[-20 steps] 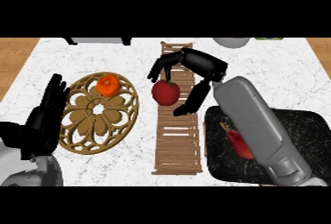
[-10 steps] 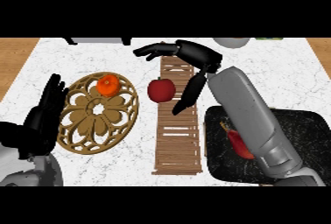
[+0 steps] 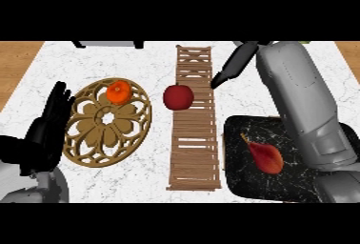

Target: Pick the tomato from the tray and place it in the tiered shelf

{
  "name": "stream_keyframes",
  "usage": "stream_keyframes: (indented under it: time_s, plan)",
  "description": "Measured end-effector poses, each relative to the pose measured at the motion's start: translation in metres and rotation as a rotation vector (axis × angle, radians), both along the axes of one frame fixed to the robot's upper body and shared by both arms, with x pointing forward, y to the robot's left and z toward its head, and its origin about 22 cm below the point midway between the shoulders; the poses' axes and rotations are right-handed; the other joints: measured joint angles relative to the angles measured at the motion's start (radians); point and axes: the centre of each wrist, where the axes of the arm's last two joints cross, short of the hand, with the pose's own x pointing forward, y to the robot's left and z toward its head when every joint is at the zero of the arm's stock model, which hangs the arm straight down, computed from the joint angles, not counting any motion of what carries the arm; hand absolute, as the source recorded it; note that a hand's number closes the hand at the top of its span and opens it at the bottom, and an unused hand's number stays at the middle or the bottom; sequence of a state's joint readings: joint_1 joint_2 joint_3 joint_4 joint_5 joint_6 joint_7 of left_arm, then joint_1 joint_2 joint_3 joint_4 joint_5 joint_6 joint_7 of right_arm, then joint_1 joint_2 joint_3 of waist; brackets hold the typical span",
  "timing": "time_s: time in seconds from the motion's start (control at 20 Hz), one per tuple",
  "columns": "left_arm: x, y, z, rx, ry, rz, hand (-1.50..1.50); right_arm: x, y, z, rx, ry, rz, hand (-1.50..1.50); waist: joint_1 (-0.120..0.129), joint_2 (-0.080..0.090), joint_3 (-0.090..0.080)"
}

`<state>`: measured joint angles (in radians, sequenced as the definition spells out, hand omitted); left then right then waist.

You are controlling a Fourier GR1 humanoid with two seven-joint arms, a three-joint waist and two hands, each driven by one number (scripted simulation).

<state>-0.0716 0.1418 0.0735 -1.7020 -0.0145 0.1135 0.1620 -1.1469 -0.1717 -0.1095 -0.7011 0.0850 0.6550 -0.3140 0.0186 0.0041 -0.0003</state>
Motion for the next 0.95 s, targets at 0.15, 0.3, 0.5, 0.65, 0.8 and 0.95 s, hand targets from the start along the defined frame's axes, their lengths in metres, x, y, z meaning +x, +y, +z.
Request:
stream_keyframes:
  time_s: [0.15, 0.3, 0.5, 0.65, 0.8, 0.95]
  plan:
    - [0.002, -0.004, 0.0, -0.004, 0.001, -0.008, 0.0, 0.011, -0.026, 0.014, -0.013, 0.041, -0.071, -1.5, 0.007, 0.004, 0.0]
    - [0.008, -0.006, 0.005, -0.006, -0.008, -0.019, 0.0, 0.017, -0.065, 0.023, -0.016, 0.068, -0.128, -1.5, 0.019, 0.012, 0.0]
    - [0.011, -0.008, 0.006, -0.006, -0.017, -0.044, 0.0, 0.019, -0.106, 0.034, -0.031, 0.089, -0.186, -1.5, 0.039, 0.022, 0.001]
    - [0.016, -0.014, 0.008, -0.001, -0.024, -0.052, 0.0, 0.017, -0.13, 0.046, -0.039, 0.097, -0.22, -1.5, 0.049, 0.029, 0.002]
    - [0.018, -0.017, 0.01, -0.003, -0.033, -0.066, 0.0, 0.015, -0.146, 0.05, -0.048, 0.106, -0.24, -1.5, 0.061, 0.034, 0.002]
    - [0.018, -0.022, 0.01, -0.003, -0.036, -0.075, 0.0, 0.012, -0.162, 0.056, -0.05, 0.107, -0.26, -1.5, 0.072, 0.039, 0.003]
